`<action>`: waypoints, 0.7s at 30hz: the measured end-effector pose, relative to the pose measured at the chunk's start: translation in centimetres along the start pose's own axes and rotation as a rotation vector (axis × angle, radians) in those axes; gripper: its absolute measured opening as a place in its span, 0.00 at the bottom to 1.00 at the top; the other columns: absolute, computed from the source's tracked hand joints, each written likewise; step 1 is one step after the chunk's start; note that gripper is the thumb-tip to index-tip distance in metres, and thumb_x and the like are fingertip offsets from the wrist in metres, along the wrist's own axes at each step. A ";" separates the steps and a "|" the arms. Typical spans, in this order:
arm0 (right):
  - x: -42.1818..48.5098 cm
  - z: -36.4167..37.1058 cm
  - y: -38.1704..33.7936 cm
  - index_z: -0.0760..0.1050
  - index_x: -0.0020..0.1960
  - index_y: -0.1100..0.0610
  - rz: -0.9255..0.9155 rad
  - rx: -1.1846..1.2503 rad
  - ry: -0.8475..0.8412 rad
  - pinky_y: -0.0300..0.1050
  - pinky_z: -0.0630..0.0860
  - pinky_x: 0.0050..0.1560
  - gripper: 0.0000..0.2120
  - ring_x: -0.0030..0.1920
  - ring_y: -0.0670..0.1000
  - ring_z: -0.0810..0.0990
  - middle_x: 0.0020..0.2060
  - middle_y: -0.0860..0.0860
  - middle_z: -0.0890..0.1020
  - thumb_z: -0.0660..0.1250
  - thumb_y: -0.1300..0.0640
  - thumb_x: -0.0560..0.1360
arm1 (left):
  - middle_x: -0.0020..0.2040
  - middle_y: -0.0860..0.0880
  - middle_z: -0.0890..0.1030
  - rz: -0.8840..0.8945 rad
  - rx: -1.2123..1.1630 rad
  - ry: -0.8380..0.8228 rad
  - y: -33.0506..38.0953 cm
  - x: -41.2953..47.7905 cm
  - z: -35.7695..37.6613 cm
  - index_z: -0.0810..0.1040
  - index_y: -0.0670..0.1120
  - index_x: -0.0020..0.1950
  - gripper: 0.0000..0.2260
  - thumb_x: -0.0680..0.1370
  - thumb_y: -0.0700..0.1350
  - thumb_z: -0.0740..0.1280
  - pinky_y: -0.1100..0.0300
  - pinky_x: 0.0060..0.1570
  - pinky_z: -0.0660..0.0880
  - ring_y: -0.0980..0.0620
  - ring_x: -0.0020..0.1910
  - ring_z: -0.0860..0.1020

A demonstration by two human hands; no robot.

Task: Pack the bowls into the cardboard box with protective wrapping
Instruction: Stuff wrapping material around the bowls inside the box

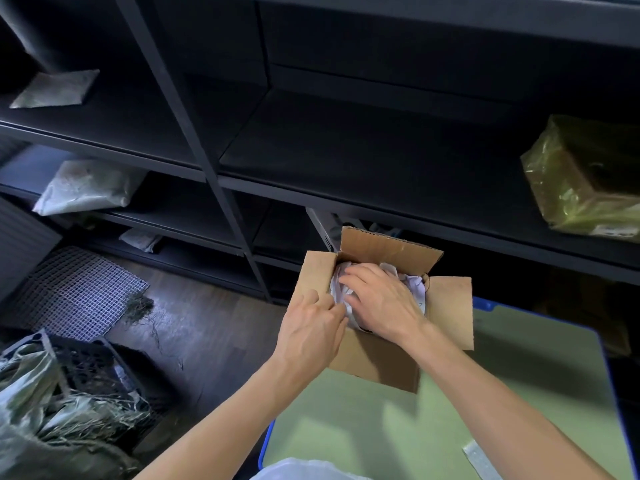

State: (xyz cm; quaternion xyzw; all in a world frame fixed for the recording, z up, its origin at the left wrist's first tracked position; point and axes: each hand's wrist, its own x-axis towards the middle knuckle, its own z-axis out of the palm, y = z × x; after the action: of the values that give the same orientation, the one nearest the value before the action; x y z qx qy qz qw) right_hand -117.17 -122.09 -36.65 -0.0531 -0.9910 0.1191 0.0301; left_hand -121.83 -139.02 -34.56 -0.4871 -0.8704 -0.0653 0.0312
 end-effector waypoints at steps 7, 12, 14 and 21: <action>-1.2 0.0 -0.8 0.78 0.64 0.54 0.030 0.020 0.010 0.50 0.72 0.66 0.16 0.67 0.51 0.74 0.64 0.50 0.79 0.67 0.54 0.77 | 0.34 0.52 0.78 0.051 0.000 -0.002 0.2 0.2 0.2 0.83 0.52 0.36 0.16 0.80 0.53 0.62 0.53 0.36 0.69 0.49 0.35 0.69; -1.8 -0.4 -1.2 0.81 0.59 0.55 0.042 0.006 0.054 0.49 0.72 0.64 0.13 0.61 0.53 0.76 0.59 0.50 0.81 0.66 0.55 0.75 | 0.42 0.51 0.76 0.073 0.001 -0.145 -0.2 0.1 0.3 0.82 0.52 0.46 0.21 0.83 0.55 0.51 0.54 0.42 0.59 0.50 0.42 0.63; -2.4 -0.6 -1.3 0.81 0.57 0.56 0.043 0.015 0.078 0.49 0.72 0.63 0.12 0.60 0.54 0.77 0.57 0.50 0.82 0.67 0.55 0.75 | 0.43 0.52 0.74 0.076 -0.001 -0.175 -0.3 0.1 0.2 0.82 0.53 0.48 0.21 0.83 0.55 0.50 0.55 0.43 0.58 0.51 0.43 0.62; -4.9 -1.5 -1.6 0.79 0.63 0.56 0.087 0.059 0.096 0.45 0.68 0.68 0.14 0.65 0.52 0.74 0.62 0.50 0.79 0.67 0.58 0.77 | 0.45 0.53 0.76 0.097 -0.060 -0.133 -0.8 -0.2 -0.4 0.81 0.54 0.49 0.18 0.83 0.54 0.51 0.54 0.47 0.65 0.49 0.44 0.69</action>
State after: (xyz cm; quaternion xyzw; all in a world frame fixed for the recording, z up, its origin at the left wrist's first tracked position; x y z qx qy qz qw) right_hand -112.39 -123.87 -35.05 -0.1008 -0.9812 0.1466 0.0741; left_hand -122.46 -139.68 -34.24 -0.5325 -0.8436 -0.0571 -0.0382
